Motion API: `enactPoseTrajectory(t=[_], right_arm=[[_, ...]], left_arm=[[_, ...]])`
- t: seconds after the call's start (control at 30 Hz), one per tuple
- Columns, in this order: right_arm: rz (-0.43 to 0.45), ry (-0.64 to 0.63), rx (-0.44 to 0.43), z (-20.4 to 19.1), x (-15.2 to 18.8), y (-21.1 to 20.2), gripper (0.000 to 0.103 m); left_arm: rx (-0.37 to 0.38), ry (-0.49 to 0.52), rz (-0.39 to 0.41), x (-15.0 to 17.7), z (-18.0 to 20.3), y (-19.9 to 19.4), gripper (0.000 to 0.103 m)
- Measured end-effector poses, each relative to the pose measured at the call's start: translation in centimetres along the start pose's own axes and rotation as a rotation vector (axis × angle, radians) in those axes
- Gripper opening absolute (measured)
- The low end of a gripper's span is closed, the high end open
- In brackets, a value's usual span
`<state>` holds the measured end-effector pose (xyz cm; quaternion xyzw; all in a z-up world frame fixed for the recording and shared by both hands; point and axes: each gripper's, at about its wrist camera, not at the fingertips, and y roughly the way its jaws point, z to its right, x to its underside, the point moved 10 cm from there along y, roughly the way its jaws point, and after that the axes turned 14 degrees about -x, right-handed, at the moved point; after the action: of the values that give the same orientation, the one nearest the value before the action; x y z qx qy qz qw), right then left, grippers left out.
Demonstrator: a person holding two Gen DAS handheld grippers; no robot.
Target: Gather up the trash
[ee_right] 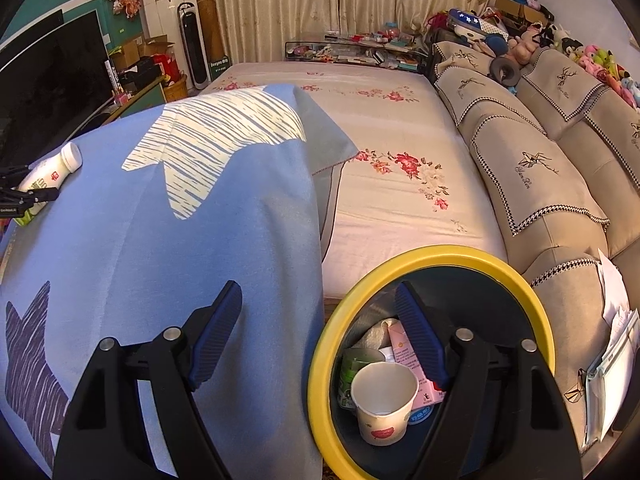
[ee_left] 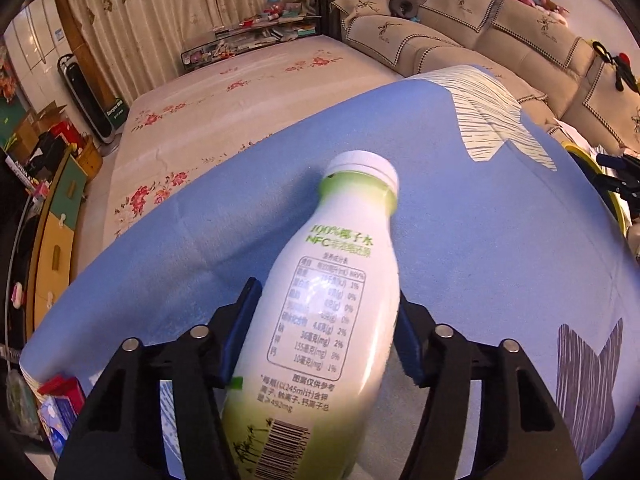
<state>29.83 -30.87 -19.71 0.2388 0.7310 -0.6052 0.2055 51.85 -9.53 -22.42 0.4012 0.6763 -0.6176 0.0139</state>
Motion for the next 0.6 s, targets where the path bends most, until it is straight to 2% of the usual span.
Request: enactPoseTrajectory(t=[0.13,0.33,0.47,0.6], right_arm=[[0.020,0.008,-0.013,-0.3,0.4,-1.3,0.075],[0.074,0.022,-0.034,-0.8,1.8,-5.0,0.075],[0.106,0.033,-0.040,-0.7,3.7,-8.1,0.075],[0.128,0.037,-0.037,-0.2,5.7,-10.9,0.075]], left_arm=[[-0.040,-0.037,0.000,0.7,0.1,-0.9,0.053],[-0.108,-0.114,0.051,1.6,1.4,-6.2,0.052],[-0.127,-0.146,0.100,2.0,4.0,-11.0,0.052],[-0.128,-0.139,0.148,2.5,8.2,-15.6,0.052]])
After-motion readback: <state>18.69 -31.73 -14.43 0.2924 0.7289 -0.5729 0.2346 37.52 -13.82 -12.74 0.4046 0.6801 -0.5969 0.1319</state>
